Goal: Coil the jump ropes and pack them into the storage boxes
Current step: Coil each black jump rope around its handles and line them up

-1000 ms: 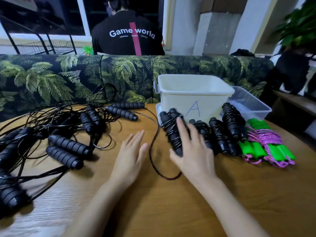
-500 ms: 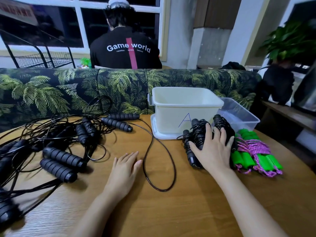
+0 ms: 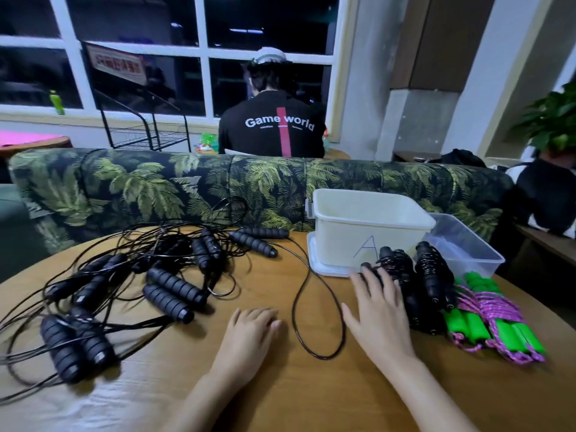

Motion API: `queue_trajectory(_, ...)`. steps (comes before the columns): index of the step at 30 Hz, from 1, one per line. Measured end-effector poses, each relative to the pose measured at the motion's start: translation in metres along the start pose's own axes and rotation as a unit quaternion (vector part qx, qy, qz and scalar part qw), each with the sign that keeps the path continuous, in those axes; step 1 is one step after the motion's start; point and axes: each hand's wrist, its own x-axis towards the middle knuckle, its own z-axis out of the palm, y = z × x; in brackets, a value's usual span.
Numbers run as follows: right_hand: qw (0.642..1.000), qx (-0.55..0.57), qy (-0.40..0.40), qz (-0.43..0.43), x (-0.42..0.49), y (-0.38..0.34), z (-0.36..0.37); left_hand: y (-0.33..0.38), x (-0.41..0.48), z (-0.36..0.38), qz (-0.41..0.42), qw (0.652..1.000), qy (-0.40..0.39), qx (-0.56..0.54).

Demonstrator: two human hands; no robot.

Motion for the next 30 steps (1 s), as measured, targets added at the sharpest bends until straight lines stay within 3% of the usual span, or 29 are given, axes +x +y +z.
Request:
queue_trajectory(4, 0.991, 0.063, -0.036, -0.116, -0.01, -0.05, 0.01, -0.015, -0.019, -0.019, -0.006, 0.999, 0.027, 0.033)
queue_trajectory(7, 0.983, 0.084, -0.052, -0.152, 0.006, -0.08, 0.021, -0.034, -0.01, -0.031, 0.008, 0.995, 0.084, 0.055)
queue_trajectory(11, 0.979, 0.097, -0.101, -0.148, 0.057, -0.103, 0.046, -0.047, 0.042, -0.055, 0.041, 0.99, 0.098, 0.09)
queue_trajectory(17, 0.978, 0.109, -0.142, -0.111, 0.157, -0.108, 0.104, -0.061, 0.154, -0.068, 0.01, 0.987, 0.011, 0.161)
queue_trajectory(24, 0.946, 0.102, -0.294, -0.095, 0.236, -0.107, 0.173, -0.088, 0.238, -0.03, 0.006, 0.959, -0.107, 0.262)
queue_trajectory(26, 0.939, 0.087, -0.322, -0.085, 0.244, -0.107, 0.187, -0.091, 0.244, -0.024, 0.021, 0.948, -0.099, 0.302)
queue_trajectory(30, 0.954, 0.025, -0.284, -0.094, 0.244, -0.109, 0.19, -0.092, 0.239, -0.026, 0.097, 0.946, -0.036, 0.306)
